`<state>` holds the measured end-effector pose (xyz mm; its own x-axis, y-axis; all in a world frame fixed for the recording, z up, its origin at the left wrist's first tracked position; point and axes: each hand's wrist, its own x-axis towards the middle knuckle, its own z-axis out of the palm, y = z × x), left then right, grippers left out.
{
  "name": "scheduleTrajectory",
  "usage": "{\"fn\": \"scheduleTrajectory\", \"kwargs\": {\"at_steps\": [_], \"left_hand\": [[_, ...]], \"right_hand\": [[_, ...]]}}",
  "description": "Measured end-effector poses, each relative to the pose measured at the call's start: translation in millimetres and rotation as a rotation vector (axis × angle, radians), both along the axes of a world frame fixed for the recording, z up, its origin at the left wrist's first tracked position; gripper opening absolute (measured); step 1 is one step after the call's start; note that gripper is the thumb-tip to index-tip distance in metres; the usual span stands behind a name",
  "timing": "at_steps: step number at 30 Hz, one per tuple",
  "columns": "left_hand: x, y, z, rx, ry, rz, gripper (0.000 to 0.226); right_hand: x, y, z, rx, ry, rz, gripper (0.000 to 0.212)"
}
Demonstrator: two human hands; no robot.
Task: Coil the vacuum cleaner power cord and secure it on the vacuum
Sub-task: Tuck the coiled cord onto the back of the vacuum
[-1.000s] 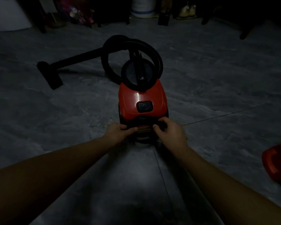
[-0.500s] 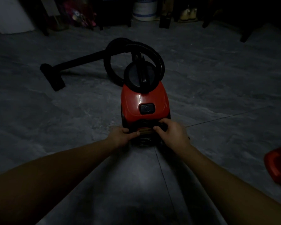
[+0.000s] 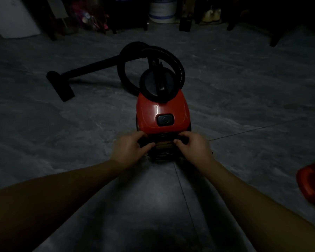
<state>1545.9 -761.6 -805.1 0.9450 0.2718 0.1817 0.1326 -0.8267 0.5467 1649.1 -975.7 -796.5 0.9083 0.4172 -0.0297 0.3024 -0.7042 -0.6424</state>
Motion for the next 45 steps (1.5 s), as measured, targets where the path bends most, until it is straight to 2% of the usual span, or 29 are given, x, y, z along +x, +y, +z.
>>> {"fn": "scheduleTrajectory", "kwargs": {"at_steps": [4, 8, 11, 17, 20, 22, 25, 31, 36, 40, 45], "left_hand": [[4.4, -3.7, -3.7, -0.193, 0.107, 0.088, 0.025], [11.9, -5.8, -4.7, -0.315, 0.184, 0.128, 0.023], [16.0, -7.6, -4.6, -0.327, 0.222, 0.138, 0.025], [18.5, -8.9, -6.2, -0.343, 0.233, 0.150, 0.024], [17.8, -9.4, -7.1, -0.348, 0.217, 0.139, 0.026], [15.6, -12.4, -8.5, -0.349, 0.198, 0.098, 0.034], [11.7, -17.3, -10.0, -0.207, 0.213, 0.039, 0.045], [18.3, -12.5, -12.2, -0.195, 0.186, 0.077, 0.063], [18.2, -15.3, -13.4, -0.136, 0.154, 0.107, 0.064], [22.5, -18.7, -7.3, -0.230, 0.181, 0.144, 0.060], [27.5, -20.7, -6.5, -0.340, 0.207, 0.221, 0.042]], "right_hand": [[2.2, 2.2, 1.9, 0.006, 0.041, -0.005, 0.018], [0.5, 3.6, 7.0, 0.021, 0.087, -0.017, 0.024], [-4.1, 7.2, 10.4, 0.053, 0.145, -0.018, 0.035], [-1.8, 12.7, 10.5, -0.013, 0.092, -0.042, 0.037], [3.5, 16.7, 9.1, 0.005, 0.145, -0.088, 0.037], [8.2, 18.6, 6.6, -0.001, 0.167, -0.098, 0.039], [11.2, 18.0, 3.1, 0.017, 0.172, -0.095, 0.039], [12.3, 17.7, 1.3, 0.008, 0.154, -0.090, 0.037], [5.5, 17.7, 2.7, 0.036, 0.113, -0.085, 0.035], [0.4, 14.0, 4.7, 0.024, 0.079, -0.055, 0.034], [7.7, 15.7, 0.4, -0.014, 0.028, -0.020, 0.037]]}}
